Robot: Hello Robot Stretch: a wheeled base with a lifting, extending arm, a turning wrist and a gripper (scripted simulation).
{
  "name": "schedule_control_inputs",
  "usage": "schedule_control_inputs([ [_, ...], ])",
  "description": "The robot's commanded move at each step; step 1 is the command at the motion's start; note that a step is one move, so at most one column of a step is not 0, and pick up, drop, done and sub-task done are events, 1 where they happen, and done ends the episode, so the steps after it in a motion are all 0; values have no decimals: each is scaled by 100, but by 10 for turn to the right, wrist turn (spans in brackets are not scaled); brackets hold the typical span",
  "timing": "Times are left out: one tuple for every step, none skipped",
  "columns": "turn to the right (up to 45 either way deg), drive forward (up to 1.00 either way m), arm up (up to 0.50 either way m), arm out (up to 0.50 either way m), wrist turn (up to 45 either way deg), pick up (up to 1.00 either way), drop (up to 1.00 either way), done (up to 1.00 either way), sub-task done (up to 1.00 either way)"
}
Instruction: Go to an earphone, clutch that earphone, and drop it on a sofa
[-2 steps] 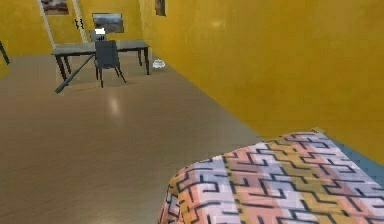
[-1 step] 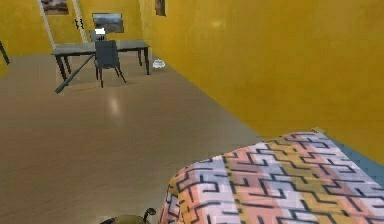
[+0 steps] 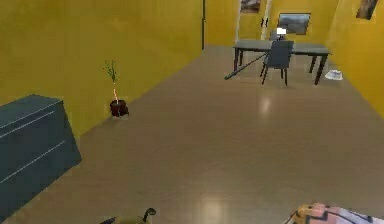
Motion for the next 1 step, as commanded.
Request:
schedule_control_inputs([
  [-450,0,0,0,0,0,0,0,0],
])
